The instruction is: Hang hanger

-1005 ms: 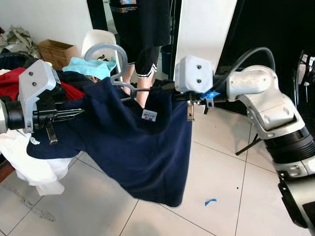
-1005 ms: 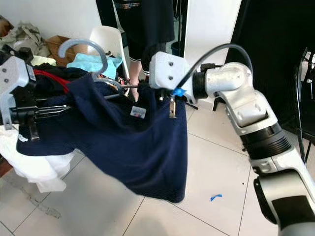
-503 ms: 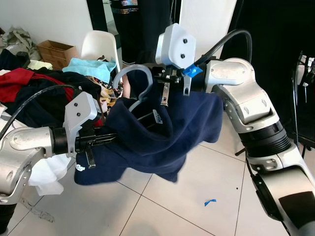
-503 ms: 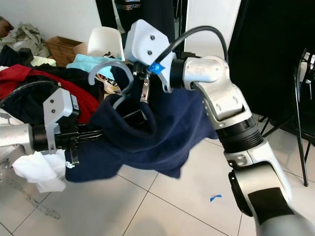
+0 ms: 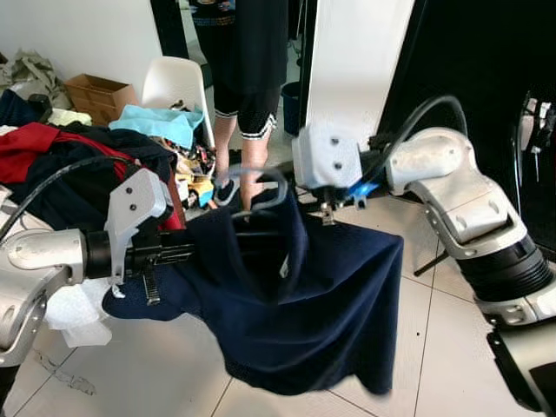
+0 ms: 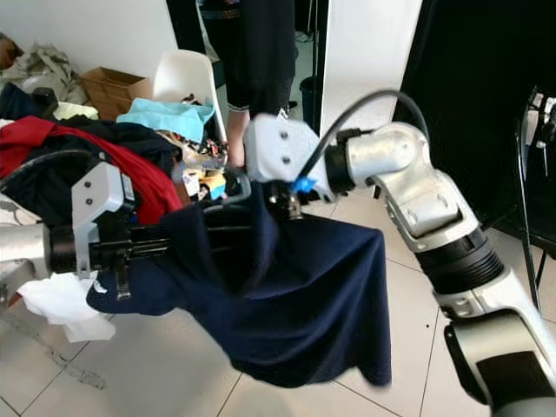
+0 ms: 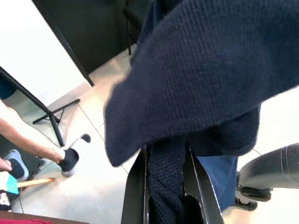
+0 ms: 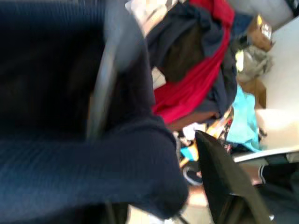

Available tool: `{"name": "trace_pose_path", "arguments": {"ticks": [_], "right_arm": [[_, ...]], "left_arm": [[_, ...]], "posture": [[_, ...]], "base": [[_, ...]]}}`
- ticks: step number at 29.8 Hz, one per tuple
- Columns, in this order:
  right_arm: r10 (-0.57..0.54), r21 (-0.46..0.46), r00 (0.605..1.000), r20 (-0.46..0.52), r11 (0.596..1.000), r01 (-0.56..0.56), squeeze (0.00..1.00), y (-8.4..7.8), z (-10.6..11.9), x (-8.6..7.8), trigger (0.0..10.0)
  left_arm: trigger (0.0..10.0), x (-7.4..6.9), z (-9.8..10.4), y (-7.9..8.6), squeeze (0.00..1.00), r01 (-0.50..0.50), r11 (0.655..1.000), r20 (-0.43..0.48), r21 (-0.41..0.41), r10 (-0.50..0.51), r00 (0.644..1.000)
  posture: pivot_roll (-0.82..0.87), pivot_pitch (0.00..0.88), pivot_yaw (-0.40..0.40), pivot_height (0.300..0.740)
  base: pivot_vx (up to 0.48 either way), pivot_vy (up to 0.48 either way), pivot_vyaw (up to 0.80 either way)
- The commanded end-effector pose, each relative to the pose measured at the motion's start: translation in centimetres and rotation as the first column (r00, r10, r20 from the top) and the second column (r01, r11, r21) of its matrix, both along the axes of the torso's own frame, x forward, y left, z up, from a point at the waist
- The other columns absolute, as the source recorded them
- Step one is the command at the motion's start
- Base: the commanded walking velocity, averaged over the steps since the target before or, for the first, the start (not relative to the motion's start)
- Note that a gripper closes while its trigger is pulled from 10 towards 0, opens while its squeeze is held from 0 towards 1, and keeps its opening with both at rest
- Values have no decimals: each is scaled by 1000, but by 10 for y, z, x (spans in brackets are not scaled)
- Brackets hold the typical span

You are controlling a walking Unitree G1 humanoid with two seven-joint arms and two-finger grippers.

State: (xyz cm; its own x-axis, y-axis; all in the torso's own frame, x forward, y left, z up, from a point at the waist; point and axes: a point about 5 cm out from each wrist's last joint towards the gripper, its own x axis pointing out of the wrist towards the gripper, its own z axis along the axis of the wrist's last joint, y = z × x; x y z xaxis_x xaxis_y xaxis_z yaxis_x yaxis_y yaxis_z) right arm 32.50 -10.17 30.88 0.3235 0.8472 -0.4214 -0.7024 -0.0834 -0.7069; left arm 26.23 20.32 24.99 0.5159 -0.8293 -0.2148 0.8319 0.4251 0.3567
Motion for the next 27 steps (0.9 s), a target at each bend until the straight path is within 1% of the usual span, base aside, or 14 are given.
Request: {"name": "trace_pose_path", "arguments": {"ticks": [1,3,5,10,12,17,19,20,21,22,24,25,26,27], "right_arm": [[-118,-93,992,34,988,121,1000,-19,-12,17,10000],[-200,-125,978,59,971,206,1000,-34,-13,26,10000],[-207,-127,977,58,969,213,1000,-35,-13,26,10000],[-293,-168,953,79,938,303,1000,-63,-7,33,10000],[-375,-116,922,99,915,385,1000,-84,11,42,10000],[-391,-33,917,70,918,394,1000,-92,28,44,10000],[-391,-33,917,70,918,394,1000,-92,28,44,10000],[-383,60,924,14,922,382,1000,-99,45,42,10000],[-383,60,924,14,922,382,1000,-99,45,42,10000],[-347,137,937,-46,927,350,1000,-105,59,38,10000],[-347,137,937,-46,927,350,1000,-105,59,38,10000],[-228,119,962,-150,962,247,1000,-111,60,24,10000],[-228,119,962,-150,962,247,1000,-111,60,24,10000],[-122,90,963,-241,985,147,1000,-113,56,10,10000]], "left_arm": [[0,-15,15,4,0,89,995,6,-37,-89,996],[0,-23,17,5,0,147,988,-32,-54,-149,988],[0,-24,17,5,0,149,987,-34,-59,-151,988],[0,-30,20,11,0,165,984,-42,-73,-169,985],[0,-32,16,14,0,158,985,-56,-70,-162,985],[0,-33,15,15,0,155,986,-66,-67,-159,985],[0,-33,15,15,0,155,986,-66,-67,-159,985],[0,-32,13,17,0,144,988,-70,-52,-147,987],[0,-32,13,17,0,144,988,-70,-52,-147,987],[0,-30,12,20,0,130,991,-71,-37,-132,989],[0,-30,12,20,0,130,991,-71,-37,-132,989],[0,-28,12,23,0,116,993,-68,-29,-118,991],[0,-28,12,23,0,116,993,-68,-29,-118,991],[0,-28,13,25,0,111,994,-64,-24,-112,992]], "posture": [[-57,73,1,740],[-57,73,1,740],[-57,73,1,740],[-57,77,-5,740],[-61,81,-7,740],[-65,81,-11,740],[-65,81,-11,740],[-68,83,-11,740],[-68,83,-11,740],[-71,86,-13,740],[-71,86,-13,740],[-74,89,-14,740],[-74,89,-14,740],[-74,89,-14,740]], "base": [[0,0,0],[0,0,0],[0,0,0],[0,0,0],[0,0,0],[0,0,0],[0,0,0],[0,0,0],[0,0,0],[0,0,0],[0,0,0],[0,0,0],[0,0,0],[0,0,0]]}}
